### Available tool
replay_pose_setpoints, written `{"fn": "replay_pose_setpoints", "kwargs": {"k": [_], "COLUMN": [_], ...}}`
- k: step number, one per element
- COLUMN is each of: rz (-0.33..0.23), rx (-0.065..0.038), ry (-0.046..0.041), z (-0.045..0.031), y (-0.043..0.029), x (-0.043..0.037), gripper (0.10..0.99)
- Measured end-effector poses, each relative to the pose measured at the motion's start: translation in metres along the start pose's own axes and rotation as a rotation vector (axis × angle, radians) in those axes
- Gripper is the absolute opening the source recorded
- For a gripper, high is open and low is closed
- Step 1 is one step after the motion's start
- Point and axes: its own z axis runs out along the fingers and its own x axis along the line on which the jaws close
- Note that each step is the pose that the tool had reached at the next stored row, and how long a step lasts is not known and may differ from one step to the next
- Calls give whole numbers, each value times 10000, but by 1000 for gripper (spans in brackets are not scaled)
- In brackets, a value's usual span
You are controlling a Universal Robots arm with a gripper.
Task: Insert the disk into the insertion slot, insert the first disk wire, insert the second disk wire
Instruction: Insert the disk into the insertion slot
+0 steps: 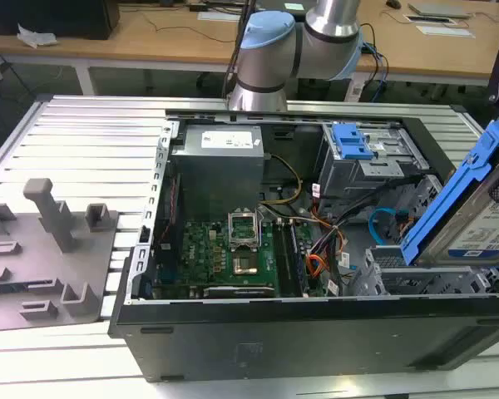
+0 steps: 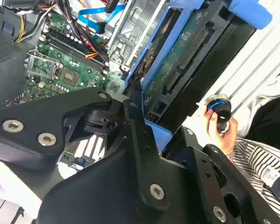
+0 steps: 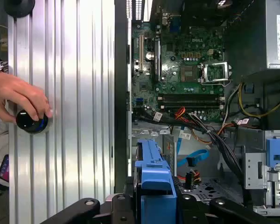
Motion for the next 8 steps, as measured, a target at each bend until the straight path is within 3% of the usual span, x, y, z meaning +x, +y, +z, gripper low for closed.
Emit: {"fn": "replay_pose_setpoints", "kwargs": {"k": [8], "rz": [0], "rx": [0], "ry": [0], "z": [127], "y": [-5], "x": [-1], "gripper": [365]}}
